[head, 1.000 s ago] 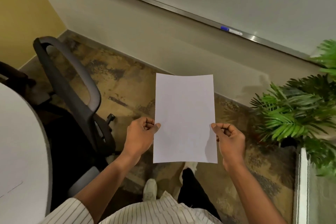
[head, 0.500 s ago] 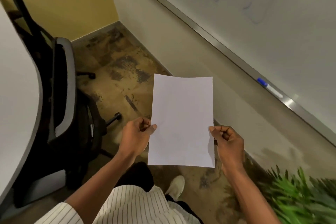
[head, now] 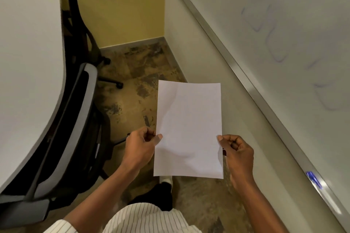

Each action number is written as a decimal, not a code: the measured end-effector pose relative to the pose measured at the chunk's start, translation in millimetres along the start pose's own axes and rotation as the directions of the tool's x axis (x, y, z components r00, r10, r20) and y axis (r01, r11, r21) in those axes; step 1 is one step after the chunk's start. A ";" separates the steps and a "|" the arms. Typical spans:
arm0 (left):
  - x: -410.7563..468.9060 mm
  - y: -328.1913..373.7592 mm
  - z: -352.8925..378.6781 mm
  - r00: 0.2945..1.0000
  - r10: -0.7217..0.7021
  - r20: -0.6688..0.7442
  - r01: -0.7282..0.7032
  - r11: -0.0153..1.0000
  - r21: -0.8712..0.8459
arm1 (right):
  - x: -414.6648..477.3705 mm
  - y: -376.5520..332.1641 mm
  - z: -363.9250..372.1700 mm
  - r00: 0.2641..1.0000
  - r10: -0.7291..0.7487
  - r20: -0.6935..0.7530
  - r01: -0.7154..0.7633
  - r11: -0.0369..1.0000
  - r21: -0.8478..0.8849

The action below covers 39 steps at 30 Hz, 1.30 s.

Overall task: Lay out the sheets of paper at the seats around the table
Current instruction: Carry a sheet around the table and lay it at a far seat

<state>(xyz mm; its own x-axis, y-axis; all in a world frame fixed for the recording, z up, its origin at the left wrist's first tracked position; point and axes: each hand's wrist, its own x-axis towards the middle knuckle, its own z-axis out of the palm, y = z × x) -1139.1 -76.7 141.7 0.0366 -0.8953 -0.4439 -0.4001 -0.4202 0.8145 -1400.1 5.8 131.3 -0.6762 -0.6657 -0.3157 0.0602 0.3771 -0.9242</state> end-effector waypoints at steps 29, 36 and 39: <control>366.5 195.2 -40.8 0.848 -0.259 -0.462 0.150 0.954 -0.260 | 400.6 -212.1 350.5 0.841 -0.030 0.540 0.152 0.971 -0.183; 427.6 237.6 -67.4 0.733 -0.324 -0.598 0.110 0.924 -0.366 | 458.4 -276.5 460.7 0.694 -0.072 0.717 0.301 0.933 -0.197; 451.4 247.9 -89.9 0.679 -0.364 -0.637 0.088 0.902 -0.422 | 470.3 -298.8 513.2 0.643 -0.068 0.763 0.328 0.925 -0.193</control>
<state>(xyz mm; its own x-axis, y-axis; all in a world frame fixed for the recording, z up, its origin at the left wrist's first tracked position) -1139.4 -598.3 176.8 0.7542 -0.5492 -0.3599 0.0287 -0.5199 0.8537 -1359.3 -750.5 148.7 0.1214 -0.9450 -0.3037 -0.3080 0.2550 -0.9166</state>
